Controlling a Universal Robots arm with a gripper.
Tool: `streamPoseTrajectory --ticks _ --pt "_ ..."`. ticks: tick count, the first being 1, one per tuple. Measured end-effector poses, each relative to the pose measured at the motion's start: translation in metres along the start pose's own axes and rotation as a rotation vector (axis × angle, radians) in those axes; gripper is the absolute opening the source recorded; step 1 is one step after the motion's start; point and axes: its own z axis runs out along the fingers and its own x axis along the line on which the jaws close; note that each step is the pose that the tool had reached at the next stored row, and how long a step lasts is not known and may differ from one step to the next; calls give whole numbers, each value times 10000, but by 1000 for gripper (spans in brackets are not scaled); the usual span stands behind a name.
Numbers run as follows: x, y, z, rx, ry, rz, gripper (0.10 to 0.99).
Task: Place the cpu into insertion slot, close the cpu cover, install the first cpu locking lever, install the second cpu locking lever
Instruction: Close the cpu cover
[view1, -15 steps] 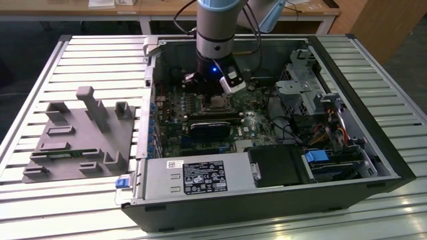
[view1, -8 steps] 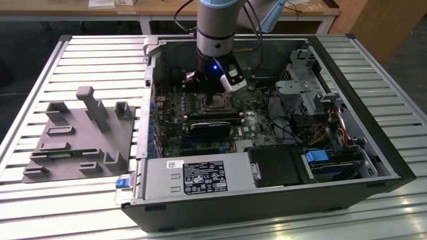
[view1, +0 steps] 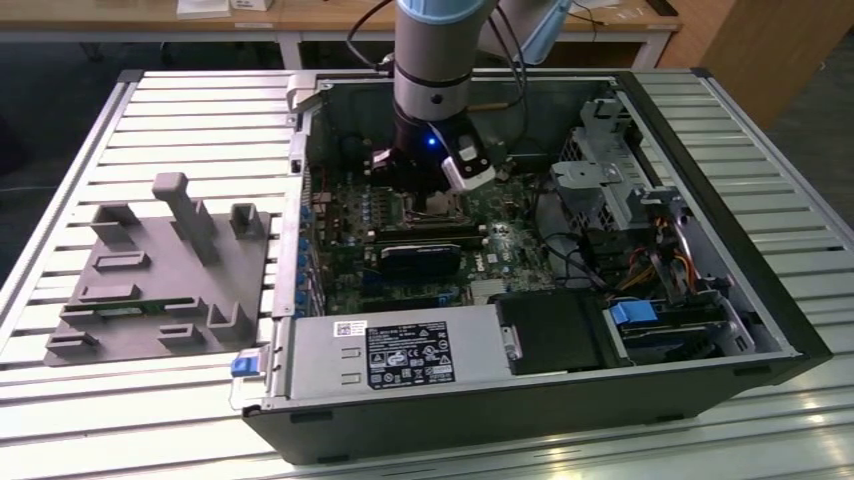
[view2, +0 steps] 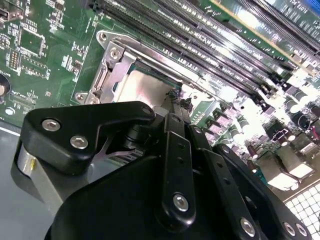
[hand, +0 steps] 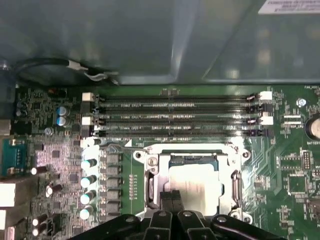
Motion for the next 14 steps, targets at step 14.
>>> streamPoseTrajectory --ticks 14 --pt "-1 -18 67 -199 -9 -3 106"
